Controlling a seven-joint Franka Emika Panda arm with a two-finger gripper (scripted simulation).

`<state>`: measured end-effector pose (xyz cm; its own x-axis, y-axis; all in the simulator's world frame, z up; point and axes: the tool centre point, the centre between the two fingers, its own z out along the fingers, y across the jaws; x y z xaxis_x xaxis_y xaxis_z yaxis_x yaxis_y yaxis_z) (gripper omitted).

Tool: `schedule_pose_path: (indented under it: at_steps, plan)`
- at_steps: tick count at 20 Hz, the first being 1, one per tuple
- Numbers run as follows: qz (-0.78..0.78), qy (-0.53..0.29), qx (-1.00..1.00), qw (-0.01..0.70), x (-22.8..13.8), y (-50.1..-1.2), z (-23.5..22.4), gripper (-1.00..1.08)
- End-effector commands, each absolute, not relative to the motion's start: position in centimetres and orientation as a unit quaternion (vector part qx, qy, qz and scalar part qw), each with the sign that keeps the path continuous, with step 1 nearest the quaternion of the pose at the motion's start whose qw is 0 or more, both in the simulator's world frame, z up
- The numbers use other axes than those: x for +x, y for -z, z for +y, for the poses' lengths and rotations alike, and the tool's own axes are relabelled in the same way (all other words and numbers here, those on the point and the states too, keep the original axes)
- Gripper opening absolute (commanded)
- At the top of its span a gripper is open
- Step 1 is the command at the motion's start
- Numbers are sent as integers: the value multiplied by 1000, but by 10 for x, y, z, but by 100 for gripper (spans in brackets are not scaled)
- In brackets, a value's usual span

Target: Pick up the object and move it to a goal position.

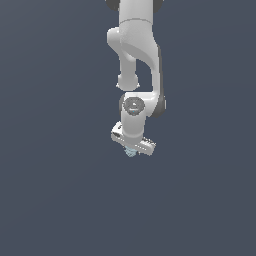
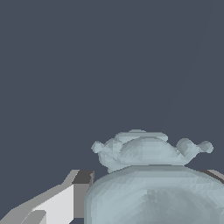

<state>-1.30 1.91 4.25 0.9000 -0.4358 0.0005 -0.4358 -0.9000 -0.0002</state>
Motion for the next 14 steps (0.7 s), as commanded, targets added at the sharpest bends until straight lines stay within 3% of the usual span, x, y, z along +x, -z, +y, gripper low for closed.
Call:
schedule_pose_path:
  at_steps: [1, 14]
  plan:
    - [224, 0, -975, 0, -13, -41, 19, -100]
    - [224, 1, -975, 0, -14, -49, 21, -100]
